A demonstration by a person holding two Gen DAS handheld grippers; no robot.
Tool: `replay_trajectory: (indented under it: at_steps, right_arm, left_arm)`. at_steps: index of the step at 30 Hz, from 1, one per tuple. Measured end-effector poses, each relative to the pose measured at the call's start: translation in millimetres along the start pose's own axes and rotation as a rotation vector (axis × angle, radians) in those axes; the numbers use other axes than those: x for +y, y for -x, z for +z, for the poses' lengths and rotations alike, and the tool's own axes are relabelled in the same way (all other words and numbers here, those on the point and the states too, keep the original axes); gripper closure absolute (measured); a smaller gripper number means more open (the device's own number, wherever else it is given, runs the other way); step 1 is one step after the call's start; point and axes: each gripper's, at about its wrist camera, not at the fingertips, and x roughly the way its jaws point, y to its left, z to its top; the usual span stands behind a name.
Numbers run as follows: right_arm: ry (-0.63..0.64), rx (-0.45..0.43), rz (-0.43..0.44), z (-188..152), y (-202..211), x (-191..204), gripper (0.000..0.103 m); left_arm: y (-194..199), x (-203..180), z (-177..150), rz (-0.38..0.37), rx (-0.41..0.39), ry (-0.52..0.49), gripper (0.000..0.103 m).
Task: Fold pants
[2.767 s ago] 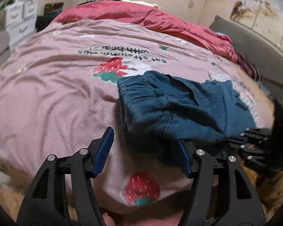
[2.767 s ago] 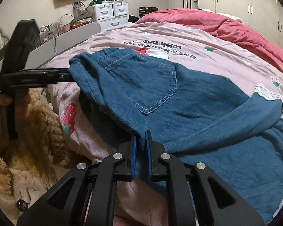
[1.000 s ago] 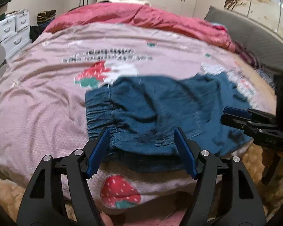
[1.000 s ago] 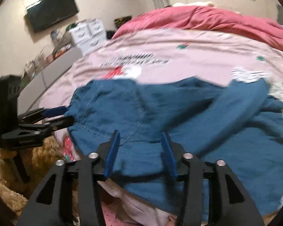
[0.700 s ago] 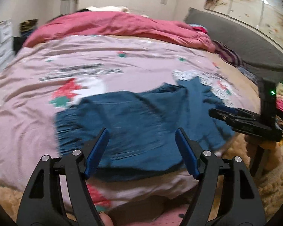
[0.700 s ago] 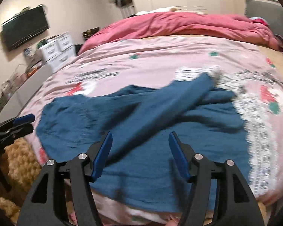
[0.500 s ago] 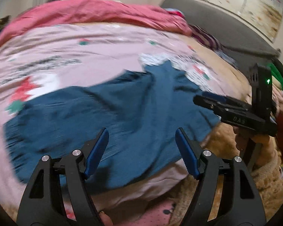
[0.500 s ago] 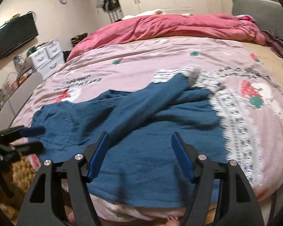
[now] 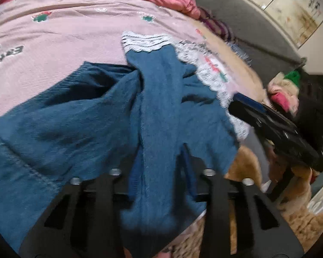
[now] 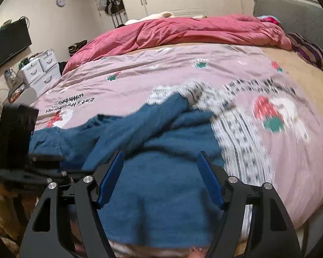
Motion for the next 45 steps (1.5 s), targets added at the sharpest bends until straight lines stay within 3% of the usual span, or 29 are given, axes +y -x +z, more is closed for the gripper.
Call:
replay_trajectory:
  at_steps: [3, 8, 12, 19, 21, 23, 25, 33, 36, 39, 41, 45]
  right_arm:
    - [0.028, 0.038, 0.028, 27, -24, 6, 0.033]
    - [0.102, 0.102, 0.025, 71, -75, 27, 0.034]
    - [0.15, 0.157, -0.049, 93, -119, 43, 0.036]
    - [0.201, 0.239, -0.21, 103, -177, 45, 0.039]
    - [0.199, 0.265, -0.219, 104, -192, 39, 0.064]
    - [0.148, 0.266, -0.176, 106, -198, 27, 0.083]
    - [0.121, 0.229, -0.147, 107, -188, 19, 0.091]
    - [-0.046, 0.018, -0.068, 95, -86, -26, 0.095]
    - [-0.112, -0.046, -0.076, 84, -46, -45, 0.095]
    - [-0.179, -0.079, -0.085, 68, -18, -64, 0.095]
    - [-0.224, -0.091, -0.087, 53, -1, -76, 0.095]
    - [-0.316, -0.099, -0.064, 23, 23, -94, 0.095]
  left_arm:
    - [0, -13, -2, -0.054, -0.012, -0.04, 0.087]
    - [-7, -18, -10, -0.034, -0.021, -0.069, 0.087]
    - [-8, -16, -13, -0.024, -0.029, -0.078, 0.087]
    - [-8, -16, -13, -0.03, -0.032, -0.066, 0.087]
    - [-8, -16, -12, -0.025, -0.034, -0.069, 0.087]
    - [-9, -17, -11, -0.016, -0.044, -0.073, 0.087]
    - [-7, -16, -11, -0.009, -0.056, -0.067, 0.087]
    - [-5, -15, -10, 0.034, -0.083, -0.086, 0.087]
    - [-2, -16, -11, 0.061, -0.098, -0.104, 0.087]
    - [1, -13, -12, 0.075, -0.114, -0.106, 0.089]
    - [5, -13, -12, 0.079, -0.12, -0.117, 0.1]
    - [19, -14, -15, 0.087, -0.14, -0.165, 0.1]
